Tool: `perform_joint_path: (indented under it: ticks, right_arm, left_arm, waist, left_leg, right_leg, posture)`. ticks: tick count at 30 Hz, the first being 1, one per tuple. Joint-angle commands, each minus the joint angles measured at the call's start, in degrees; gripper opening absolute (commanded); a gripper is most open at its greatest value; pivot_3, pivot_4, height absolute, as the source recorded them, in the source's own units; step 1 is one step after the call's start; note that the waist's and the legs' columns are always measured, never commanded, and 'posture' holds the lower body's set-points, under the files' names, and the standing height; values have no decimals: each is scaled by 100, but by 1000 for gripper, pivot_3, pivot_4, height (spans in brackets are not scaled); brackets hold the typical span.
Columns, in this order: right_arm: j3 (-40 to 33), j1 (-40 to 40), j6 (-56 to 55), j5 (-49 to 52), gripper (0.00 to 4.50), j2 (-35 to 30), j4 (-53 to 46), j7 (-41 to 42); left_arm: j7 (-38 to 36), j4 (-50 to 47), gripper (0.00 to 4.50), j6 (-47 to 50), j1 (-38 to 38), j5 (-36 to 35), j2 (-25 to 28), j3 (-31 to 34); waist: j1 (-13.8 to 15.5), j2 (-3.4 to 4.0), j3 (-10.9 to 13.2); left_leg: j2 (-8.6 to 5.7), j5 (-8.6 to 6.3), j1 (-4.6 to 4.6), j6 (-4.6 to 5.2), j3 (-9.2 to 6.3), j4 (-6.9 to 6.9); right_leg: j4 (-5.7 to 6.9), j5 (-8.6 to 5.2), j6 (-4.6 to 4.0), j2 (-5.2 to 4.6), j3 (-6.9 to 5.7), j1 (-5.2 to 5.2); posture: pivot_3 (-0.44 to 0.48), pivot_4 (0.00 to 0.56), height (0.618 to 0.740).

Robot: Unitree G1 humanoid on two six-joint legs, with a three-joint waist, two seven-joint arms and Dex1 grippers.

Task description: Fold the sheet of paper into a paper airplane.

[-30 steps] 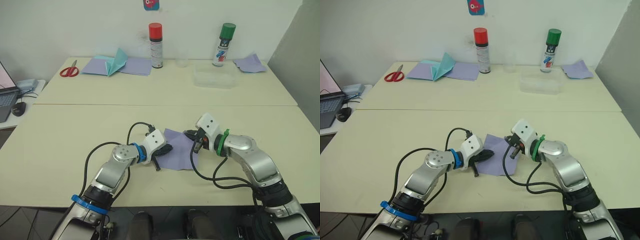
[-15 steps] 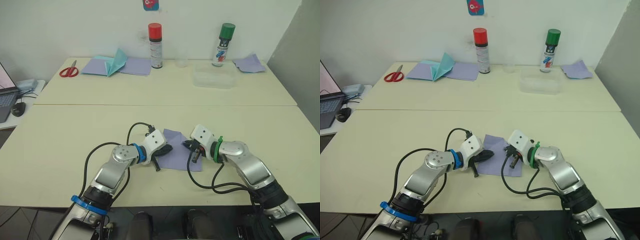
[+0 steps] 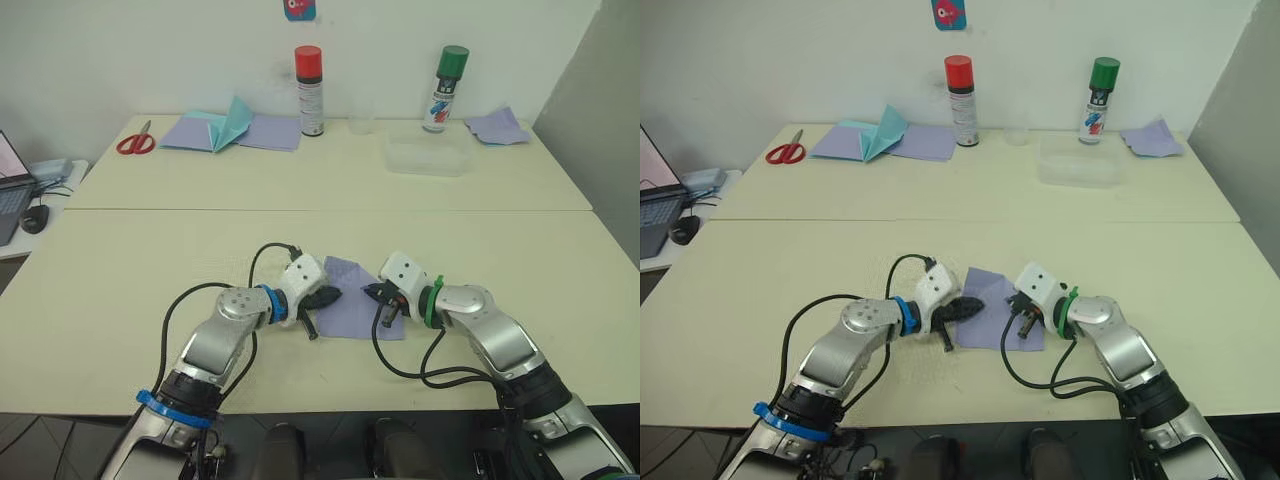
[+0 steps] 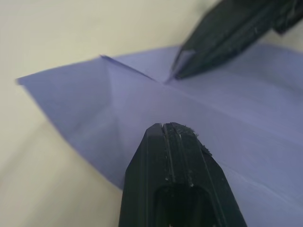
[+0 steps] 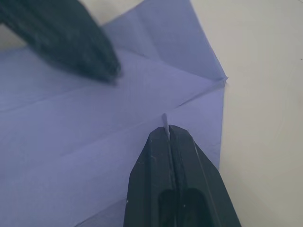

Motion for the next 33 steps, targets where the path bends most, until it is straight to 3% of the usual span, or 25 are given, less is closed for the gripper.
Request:
perform_joint_path:
  ticks: [1, 9, 15, 24, 27, 33]
  right_arm:
    - [-59, 42, 99, -19, 23, 30, -122, -51]
    - [-65, 101, 156, -48, 23, 27, -188, -55]
    - [-33, 158, 232, -39, 23, 19, -305, -56]
    - [-77, 193, 340, 48, 23, 147, -436, -115]
    - [-136, 203, 369, 144, 605, 127, -584, -54]
    - [-595, 326, 1014, 854, 2576, -4, -1625, 204]
  left_arm:
    - [126, -294, 0, 137, -364, -531, -385, 294]
    - [664, 1224, 0, -574, -1008, 490, -677, -363]
    - [609, 2263, 0, -960, -1480, 935, -854, -720]
    - [383, 2889, 0, -1121, -1510, 1347, -775, -1014]
    - [353, 2988, 0, -1210, -1477, 1394, -782, -1015]
    - [244, 3091, 0, -1377, -1415, 1505, -753, -1112]
  waist:
    - [1, -7, 4]
    - [-5, -10, 6]
    - [-3, -13, 7]
    - [-8, -13, 7]
    - [-7, -13, 7]
    - [-5, -13, 7]
  left_leg:
    - [-1, 0, -1, 0, 0, 1]
    - [-3, 0, 1, 0, -4, -1]
    - [-8, 0, -2, 0, -1, 0]
    - [-6, -1, -2, 0, -4, -5]
    - [-6, -1, 1, 0, -4, -3]
    - [-6, -1, -1, 0, -4, -4]
  right_leg:
    - [0, 0, 1, 0, 1, 1]
    - [0, 1, 2, 8, 4, 1]
    - [-1, 2, 2, 6, 5, 2]
    - [-2, -1, -3, 8, 3, 1]
    - [-1, -1, -2, 8, 2, 3]
    - [0, -1, -2, 8, 2, 3]
  posture:
    - [0, 150, 740]
    - [0, 150, 740]
    - [0, 150, 740]
    - [0, 150, 740]
    - [0, 150, 740]
    - [0, 150, 740]
